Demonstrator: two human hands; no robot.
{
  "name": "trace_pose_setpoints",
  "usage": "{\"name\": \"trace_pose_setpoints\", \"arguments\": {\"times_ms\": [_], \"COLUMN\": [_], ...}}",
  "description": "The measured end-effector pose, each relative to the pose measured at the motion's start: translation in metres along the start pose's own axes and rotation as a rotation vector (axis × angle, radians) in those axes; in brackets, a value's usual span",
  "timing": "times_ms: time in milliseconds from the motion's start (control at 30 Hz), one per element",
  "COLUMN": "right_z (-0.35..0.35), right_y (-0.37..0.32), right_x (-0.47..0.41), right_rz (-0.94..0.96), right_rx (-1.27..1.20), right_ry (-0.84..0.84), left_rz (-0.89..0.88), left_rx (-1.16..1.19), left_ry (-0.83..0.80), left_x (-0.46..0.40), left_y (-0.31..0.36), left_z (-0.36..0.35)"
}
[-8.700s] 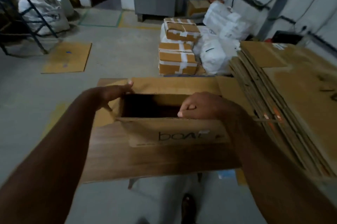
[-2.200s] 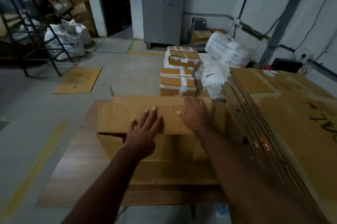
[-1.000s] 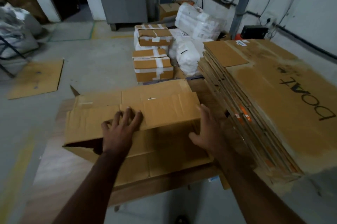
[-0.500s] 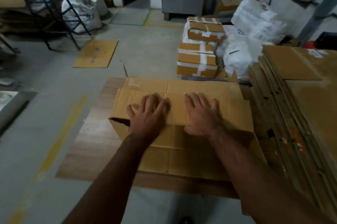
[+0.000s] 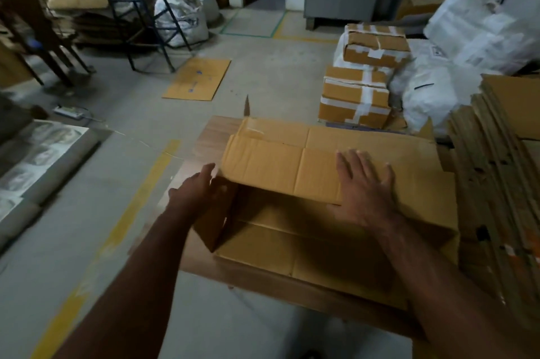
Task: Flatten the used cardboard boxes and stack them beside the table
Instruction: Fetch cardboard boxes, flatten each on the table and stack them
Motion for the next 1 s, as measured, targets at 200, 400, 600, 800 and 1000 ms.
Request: {"name": "trace_pose_setpoints", "arguments": {"times_ms": [200,400,600,800,1000], "right_z": [-0.003,-0.029,-0.074,-0.187,-0.246], "right_y": [-0.026,-0.064,-0.129,-0.189,-0.189], "right_x": [-0.006,-0.027,-0.056,-0.079,-0.083], "right_rz": [-0.007,-0.073,-0.135,-0.243,-0.325], "right_rx": [-0.122,-0.154,-0.173,-0.239,-0.260], "right_ry": [0.147,0.159,0.133,-0.138,-0.273], "left_rz": [0.005,0.071,0.155,0.405,0.341], "left_rx": [0.437,0.580,0.956,1.095,1.012], "left_ry": [0.125,0.112,-0.145,-0.385,-0.317], "left_x": [-0.007,-0.033,-0.073,-0.096,-0.104], "left_y": [0.001,-0.046,-0.127,-0.185,-0.227], "left_z": [-0.003,-0.011,-0.041,-0.109,-0.164]}}
Point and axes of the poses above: each hand's wrist, its own x-axis away from the middle knuckle, its own z-axis out of the back of the hand, y = z × x, the point moved 6 cm from there along -x, towards the middle knuckle, and after that the axes turned 12 degrees about -x, right-handed, at the moved point
